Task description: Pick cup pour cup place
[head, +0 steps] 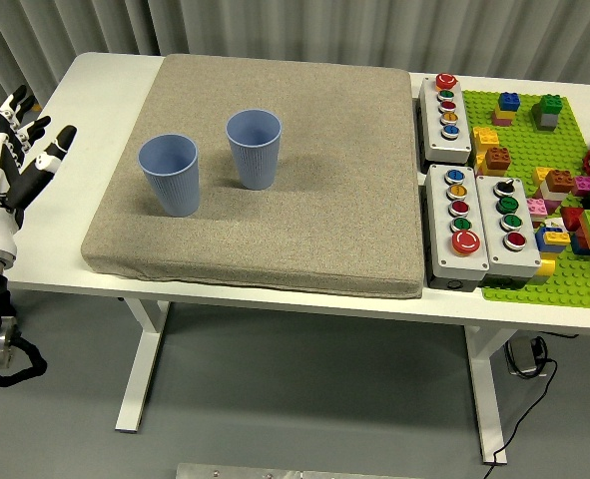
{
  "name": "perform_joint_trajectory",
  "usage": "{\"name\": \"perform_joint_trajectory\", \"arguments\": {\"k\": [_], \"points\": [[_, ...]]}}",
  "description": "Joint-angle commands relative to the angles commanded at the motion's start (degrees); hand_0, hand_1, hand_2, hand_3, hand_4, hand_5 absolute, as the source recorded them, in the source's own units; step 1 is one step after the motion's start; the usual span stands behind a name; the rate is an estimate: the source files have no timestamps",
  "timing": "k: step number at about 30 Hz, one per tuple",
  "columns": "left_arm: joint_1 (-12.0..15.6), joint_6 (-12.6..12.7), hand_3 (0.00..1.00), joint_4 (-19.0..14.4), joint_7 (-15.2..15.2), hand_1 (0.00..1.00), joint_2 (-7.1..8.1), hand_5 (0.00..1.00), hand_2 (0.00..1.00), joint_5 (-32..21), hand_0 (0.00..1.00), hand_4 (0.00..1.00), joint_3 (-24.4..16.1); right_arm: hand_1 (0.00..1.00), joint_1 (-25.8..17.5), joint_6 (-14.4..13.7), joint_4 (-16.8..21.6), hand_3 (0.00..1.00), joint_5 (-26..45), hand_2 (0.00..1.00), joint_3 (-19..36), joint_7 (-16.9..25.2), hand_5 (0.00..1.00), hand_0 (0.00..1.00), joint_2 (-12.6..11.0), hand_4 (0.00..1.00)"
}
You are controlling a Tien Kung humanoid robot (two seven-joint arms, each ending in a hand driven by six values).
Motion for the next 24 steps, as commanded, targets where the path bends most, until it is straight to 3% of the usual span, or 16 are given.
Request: {"name": "perform_joint_trajectory", "arguments": {"k": [4, 5, 11, 24], "points": [[-0.35, -2.67, 0.998, 1.96, 1.16, 0.927, 0.08, 0.368, 0.998, 2.41, 0.925, 0.998, -0.25, 0.711, 0.05, 0.0, -0.06, 0.655, 0.35, 0.695, -0.11, 0.11, 0.38, 0.702, -0.09, 0.18], [-0.97, -3.29, 0.998, 3.49, 1.37, 0.968, -0.09, 0.348, 0.998, 2.92, 0.97, 0.998, 0.05, 0.711, 0.19, -0.01, -0.09, 0.654, 0.53, 0.695, -0.18, 0.17, 0.378, 0.702, -0.14, 0.179], [-2.44, -5.37, 0.998, 7.98, 1.41, 0.97, -1.08, 0.333, 0.998, 3.8, 0.98, 0.998, -0.24, 0.711, 0.66, 0.03, -0.17, 0.654, 0.7, 0.694, -0.38, 0.27, 0.378, 0.702, -0.21, 0.178], [-6.01, -7.37, 0.998, 14.38, 0.44, 0.956, -2.65, 0.311, 0.998, 2.81, 0.975, 0.998, 1.48, 0.711, 1.04, 0.06, -0.28, 0.653, 1.17, 0.695, -0.89, 0.41, 0.367, 0.701, -0.16, 0.166]]}}
